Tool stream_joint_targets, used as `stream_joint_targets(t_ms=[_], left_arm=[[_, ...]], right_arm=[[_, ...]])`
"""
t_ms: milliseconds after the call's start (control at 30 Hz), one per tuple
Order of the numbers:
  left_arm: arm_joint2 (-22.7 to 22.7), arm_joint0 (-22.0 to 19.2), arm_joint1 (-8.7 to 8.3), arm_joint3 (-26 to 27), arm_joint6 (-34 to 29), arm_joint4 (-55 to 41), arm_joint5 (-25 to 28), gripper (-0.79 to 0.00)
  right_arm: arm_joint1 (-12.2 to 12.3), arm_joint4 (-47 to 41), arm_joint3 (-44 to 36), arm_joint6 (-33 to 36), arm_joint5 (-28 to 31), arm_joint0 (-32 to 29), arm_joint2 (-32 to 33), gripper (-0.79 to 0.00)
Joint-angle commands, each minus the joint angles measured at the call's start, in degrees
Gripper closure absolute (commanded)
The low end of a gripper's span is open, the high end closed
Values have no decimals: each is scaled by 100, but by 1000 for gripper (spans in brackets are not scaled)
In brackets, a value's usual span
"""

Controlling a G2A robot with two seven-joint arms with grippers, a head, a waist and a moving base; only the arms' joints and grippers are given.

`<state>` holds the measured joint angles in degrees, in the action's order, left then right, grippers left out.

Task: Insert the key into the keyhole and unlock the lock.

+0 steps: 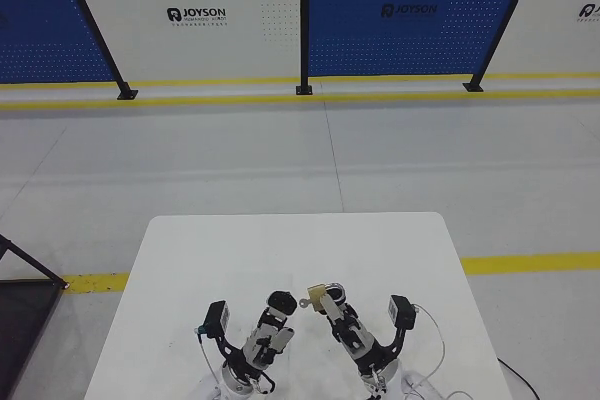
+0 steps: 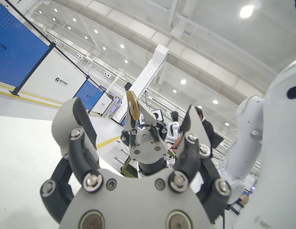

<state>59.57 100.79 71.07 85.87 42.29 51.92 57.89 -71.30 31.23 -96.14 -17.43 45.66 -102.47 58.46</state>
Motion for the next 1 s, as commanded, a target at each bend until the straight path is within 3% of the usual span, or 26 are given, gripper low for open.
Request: stream_joint_targets(t_ms=[0,467,567,667,900,967], left_arm=[[27,23,-7,19,-73,-45,-8,-332],[-14,-48,-9,-61,-755,-548,-8,-296],[-18,-53,-1,-52,-790,-593,-14,-256],[-18,-54,9,-30,-783,-594,-31,-148],[-22,-43,27,-17,-792,-589,-53,-68],[-18,-40,31,-20,-801,-590,-65,0]], right_arm=[[9,-30,-24,113,-19,-6,14,0],[17,-5,-89,269,-100,-35,14,0],[17,-6,-93,303,-120,-32,4,0],[16,8,-96,325,-149,-28,-5,0],[13,13,-100,328,-202,-27,-13,0],[12,13,-103,329,-210,-28,-15,0]])
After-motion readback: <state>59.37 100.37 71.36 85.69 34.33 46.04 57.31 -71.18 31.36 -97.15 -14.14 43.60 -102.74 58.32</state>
